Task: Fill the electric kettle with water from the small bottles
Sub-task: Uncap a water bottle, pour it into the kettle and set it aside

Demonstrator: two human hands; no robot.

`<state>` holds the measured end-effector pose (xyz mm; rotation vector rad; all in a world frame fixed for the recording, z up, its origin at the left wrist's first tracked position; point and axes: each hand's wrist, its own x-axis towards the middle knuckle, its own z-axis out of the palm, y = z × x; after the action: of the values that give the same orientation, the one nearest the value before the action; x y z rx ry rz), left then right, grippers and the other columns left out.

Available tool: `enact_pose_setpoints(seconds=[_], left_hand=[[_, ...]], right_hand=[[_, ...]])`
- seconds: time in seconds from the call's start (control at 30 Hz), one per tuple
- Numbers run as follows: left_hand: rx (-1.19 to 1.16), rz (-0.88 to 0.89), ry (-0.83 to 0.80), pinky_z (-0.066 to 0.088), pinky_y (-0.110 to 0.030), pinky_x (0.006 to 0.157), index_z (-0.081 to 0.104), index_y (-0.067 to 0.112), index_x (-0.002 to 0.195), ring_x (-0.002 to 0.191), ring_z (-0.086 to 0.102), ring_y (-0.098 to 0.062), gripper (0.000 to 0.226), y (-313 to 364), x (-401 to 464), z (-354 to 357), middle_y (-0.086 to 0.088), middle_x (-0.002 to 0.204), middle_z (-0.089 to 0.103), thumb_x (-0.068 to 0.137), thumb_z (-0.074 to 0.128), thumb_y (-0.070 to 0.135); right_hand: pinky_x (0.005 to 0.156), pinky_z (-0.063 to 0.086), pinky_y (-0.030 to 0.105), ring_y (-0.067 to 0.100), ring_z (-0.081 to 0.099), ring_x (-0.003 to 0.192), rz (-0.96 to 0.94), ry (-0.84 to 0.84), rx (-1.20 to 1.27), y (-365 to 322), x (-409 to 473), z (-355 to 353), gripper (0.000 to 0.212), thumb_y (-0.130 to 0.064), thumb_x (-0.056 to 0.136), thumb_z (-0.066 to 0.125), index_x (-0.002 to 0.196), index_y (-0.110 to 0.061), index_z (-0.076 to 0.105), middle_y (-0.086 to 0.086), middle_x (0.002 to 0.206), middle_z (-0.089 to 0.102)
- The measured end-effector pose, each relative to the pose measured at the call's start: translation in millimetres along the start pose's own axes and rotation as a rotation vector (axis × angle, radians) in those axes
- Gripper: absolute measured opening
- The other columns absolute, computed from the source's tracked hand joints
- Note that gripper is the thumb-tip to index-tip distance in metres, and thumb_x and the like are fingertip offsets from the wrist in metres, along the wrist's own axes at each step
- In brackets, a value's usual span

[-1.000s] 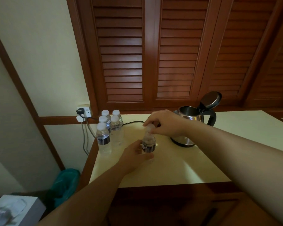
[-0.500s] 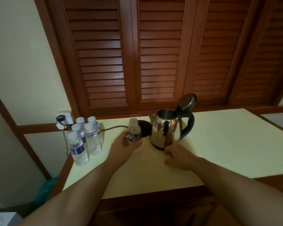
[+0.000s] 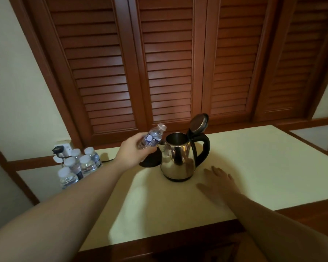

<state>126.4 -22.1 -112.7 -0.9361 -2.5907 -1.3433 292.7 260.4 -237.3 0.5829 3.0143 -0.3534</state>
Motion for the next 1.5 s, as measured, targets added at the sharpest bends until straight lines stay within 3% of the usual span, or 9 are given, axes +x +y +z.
enact_pose_setpoints(seconds=[0.07, 0.2, 0.4, 0.6, 0.8, 1.0, 1.5], left_hand=[[0.086, 0.024, -0.025, 0.047, -0.017, 0.084, 0.066, 0.037, 0.129, 0.102, 0.066, 0.001, 0.055, 0.1, 8.5, -2.9, 0.020, 0.113, 0.072, 0.079, 0.087, 0.041], [0.278, 0.071, -0.073, 0.049, -0.036, 0.098, 0.060, 0.032, 0.141, 0.113, 0.060, -0.016, 0.069, 0.3, 25.3, -10.9, 0.005, 0.122, 0.066, 0.079, 0.084, 0.051], [0.458, 0.107, -0.120, 0.044, -0.039, 0.100, 0.055, 0.034, 0.147, 0.110, 0.053, -0.022, 0.074, 10.1, 41.9, -22.0, 0.002, 0.107, 0.053, 0.081, 0.083, 0.052], [0.563, 0.142, -0.182, 0.047, -0.047, 0.100, 0.054, 0.040, 0.146, 0.108, 0.049, -0.020, 0.074, 16.2, 53.7, -30.1, 0.009, 0.101, 0.049, 0.079, 0.082, 0.056], [0.596, 0.158, -0.199, 0.048, -0.050, 0.098, 0.054, 0.038, 0.146, 0.107, 0.049, -0.020, 0.073, 20.8, 57.1, -33.8, 0.013, 0.097, 0.046, 0.081, 0.081, 0.054], [0.602, 0.185, -0.199, 0.048, -0.050, 0.096, 0.055, 0.039, 0.145, 0.107, 0.050, -0.021, 0.071, 24.1, 59.9, -37.6, 0.006, 0.101, 0.050, 0.081, 0.081, 0.054], [0.724, 0.175, -0.237, 0.045, -0.051, 0.102, 0.052, 0.042, 0.146, 0.119, 0.050, -0.025, 0.071, 41.3, 63.3, -45.2, 0.005, 0.113, 0.051, 0.082, 0.079, 0.057]], right_hand=[[0.127, -0.001, 0.050, 0.023, -0.007, 0.159, -0.013, -0.043, -0.047, 6.9, 1.4, 3.6, 0.088, -0.082, 0.092, 0.015, 0.165, -0.033, 0.001, 0.001, 0.173, -0.008], [0.127, -0.007, 0.050, 0.021, -0.013, 0.158, -0.016, -0.038, -0.063, 9.2, 1.0, 8.3, 0.105, -0.087, 0.074, -0.007, 0.164, -0.034, -0.005, 0.000, 0.172, -0.014], [0.127, -0.006, 0.049, 0.020, -0.013, 0.158, -0.022, -0.037, -0.099, 10.2, 1.9, 9.5, 0.086, -0.080, 0.093, 0.007, 0.164, -0.034, -0.004, 0.000, 0.172, -0.013], [0.127, -0.005, 0.049, 0.020, -0.011, 0.159, -0.029, -0.032, -0.083, 11.4, 1.7, 10.5, 0.102, -0.086, 0.077, -0.007, 0.164, -0.034, -0.003, -0.001, 0.172, -0.011], [0.127, -0.005, 0.049, 0.020, -0.011, 0.159, -0.032, -0.028, -0.094, 12.6, 2.3, 11.4, 0.088, -0.081, 0.091, 0.006, 0.164, -0.033, -0.003, -0.001, 0.173, -0.011], [0.128, -0.004, 0.048, 0.019, -0.010, 0.159, -0.026, -0.023, -0.083, 12.8, 2.4, 11.7, 0.099, -0.086, 0.079, -0.005, 0.164, -0.035, -0.002, -0.003, 0.173, -0.009], [0.128, -0.002, 0.049, 0.018, -0.007, 0.159, -0.027, -0.003, -0.073, 15.0, 5.8, 13.9, 0.089, -0.084, 0.090, 0.008, 0.164, -0.035, 0.000, -0.003, 0.173, -0.007]])
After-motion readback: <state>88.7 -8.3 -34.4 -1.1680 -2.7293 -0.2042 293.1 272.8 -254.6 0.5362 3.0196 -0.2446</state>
